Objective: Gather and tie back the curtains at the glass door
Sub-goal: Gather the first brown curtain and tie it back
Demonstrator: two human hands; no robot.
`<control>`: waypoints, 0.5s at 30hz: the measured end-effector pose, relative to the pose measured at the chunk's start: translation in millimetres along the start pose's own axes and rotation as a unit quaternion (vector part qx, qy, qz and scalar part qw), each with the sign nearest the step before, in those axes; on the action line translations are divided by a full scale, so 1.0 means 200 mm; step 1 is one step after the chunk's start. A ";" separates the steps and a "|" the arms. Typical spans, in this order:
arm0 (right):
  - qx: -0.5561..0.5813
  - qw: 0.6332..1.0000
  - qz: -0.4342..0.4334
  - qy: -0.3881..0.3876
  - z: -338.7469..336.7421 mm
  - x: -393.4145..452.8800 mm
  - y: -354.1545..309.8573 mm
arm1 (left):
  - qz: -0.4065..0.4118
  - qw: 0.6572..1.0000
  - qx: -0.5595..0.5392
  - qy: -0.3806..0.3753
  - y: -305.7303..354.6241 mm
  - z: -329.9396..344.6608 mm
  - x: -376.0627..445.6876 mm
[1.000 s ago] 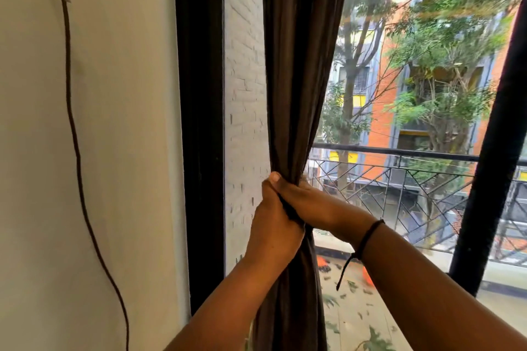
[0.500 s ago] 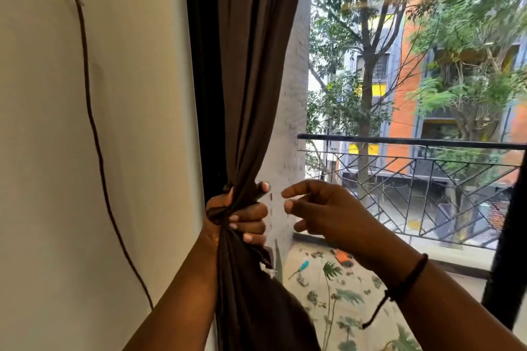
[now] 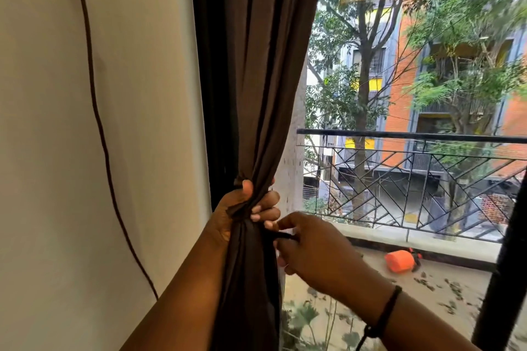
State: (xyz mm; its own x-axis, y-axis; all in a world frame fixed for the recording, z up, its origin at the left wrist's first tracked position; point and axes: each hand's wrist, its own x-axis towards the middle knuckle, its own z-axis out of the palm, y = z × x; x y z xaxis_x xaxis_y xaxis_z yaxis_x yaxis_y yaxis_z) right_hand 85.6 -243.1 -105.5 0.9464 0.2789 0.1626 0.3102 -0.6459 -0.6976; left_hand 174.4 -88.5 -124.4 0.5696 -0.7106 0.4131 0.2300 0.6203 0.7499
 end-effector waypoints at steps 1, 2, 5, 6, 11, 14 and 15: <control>-0.007 1.000 0.005 -0.004 -0.04 0.00 0.00 | 0.015 0.998 0.025 0.050 0.00 0.01 -0.01; -0.014 1.000 0.016 -0.017 -0.09 0.00 -0.01 | 0.026 0.991 0.058 0.115 0.00 0.03 -0.03; -0.029 0.998 0.044 -0.036 -0.27 -0.04 -0.03 | 0.048 0.960 0.139 0.238 0.02 0.07 -0.04; -0.040 0.998 0.048 -0.030 -0.33 -0.06 -0.03 | 0.049 0.955 0.162 0.244 0.02 0.10 -0.03; -0.103 0.991 0.082 -0.021 -0.48 -0.15 -0.05 | 0.090 0.898 0.307 0.303 -0.04 0.21 0.08; -0.214 0.971 0.104 -0.014 -0.45 -0.19 -0.05 | 0.132 0.863 0.379 0.307 -0.07 0.21 0.13; -0.238 0.966 0.104 -0.014 -0.44 -0.20 -0.06 | 0.147 0.852 0.397 0.308 -0.08 0.19 0.14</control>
State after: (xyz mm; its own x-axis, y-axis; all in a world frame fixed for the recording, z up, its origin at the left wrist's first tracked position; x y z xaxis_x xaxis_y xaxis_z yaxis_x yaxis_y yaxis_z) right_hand 51.6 -308.7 -42.6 0.9920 0.1223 0.0307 0.1257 -0.9417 -0.3120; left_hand 156.1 -131.3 -105.3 0.8731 -0.1026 0.4767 -0.4606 0.1471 0.8753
